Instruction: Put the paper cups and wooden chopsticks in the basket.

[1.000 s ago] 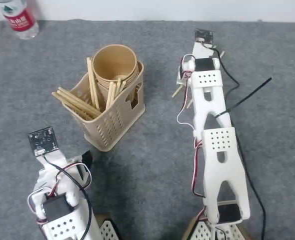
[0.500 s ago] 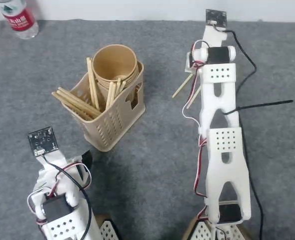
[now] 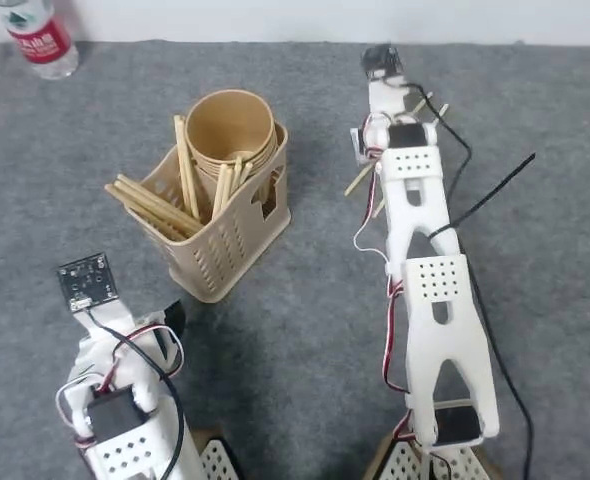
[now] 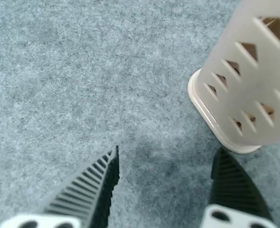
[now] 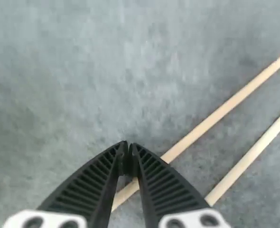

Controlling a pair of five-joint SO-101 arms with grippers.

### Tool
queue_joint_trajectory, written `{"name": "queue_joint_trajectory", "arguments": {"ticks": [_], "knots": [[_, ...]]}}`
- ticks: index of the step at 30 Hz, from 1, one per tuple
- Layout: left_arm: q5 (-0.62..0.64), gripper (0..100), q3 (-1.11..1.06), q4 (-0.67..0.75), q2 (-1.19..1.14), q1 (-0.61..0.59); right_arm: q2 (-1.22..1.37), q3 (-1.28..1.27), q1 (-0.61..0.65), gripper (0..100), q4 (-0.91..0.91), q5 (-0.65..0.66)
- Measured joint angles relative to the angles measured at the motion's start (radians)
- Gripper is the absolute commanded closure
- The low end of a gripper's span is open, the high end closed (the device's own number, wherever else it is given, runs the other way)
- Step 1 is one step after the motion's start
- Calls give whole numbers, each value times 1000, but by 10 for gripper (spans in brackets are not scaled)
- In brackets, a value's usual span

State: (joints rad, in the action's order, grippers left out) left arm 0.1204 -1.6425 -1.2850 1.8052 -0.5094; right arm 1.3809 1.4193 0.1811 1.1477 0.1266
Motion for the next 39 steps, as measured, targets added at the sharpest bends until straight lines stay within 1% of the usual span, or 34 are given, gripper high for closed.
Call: {"name": "queue_joint_trajectory", "arguments": {"ticks": [4, 8, 15, 18, 25, 26, 28, 31, 32, 36, 39], "knots": [[0, 702, 0, 0, 0, 0, 6, -5, 0, 991, 15, 9], [0, 702, 0, 0, 0, 0, 2, 8, -40, 991, 124, 9], [0, 702, 0, 0, 0, 0, -3, 120, -180, 991, 462, 20], [0, 702, 0, 0, 0, 0, 5, 158, -218, 991, 583, 72], [0, 702, 0, 0, 0, 0, 3, 212, -229, 983, 608, 95], [0, 702, 0, 0, 0, 0, -8, 212, -226, 963, 608, 97], [0, 702, 0, 0, 0, 0, -43, 212, -212, 889, 608, 92], [0, 702, 0, 0, 0, 0, -120, 212, -183, 749, 608, -31], [0, 702, 0, 0, 0, 0, -138, 212, -173, 726, 608, -91], [0, 702, 0, 0, 0, 0, -166, 212, -137, 733, 608, -319], [0, 702, 0, 0, 0, 0, -161, 212, -91, 734, 608, -394]]}}
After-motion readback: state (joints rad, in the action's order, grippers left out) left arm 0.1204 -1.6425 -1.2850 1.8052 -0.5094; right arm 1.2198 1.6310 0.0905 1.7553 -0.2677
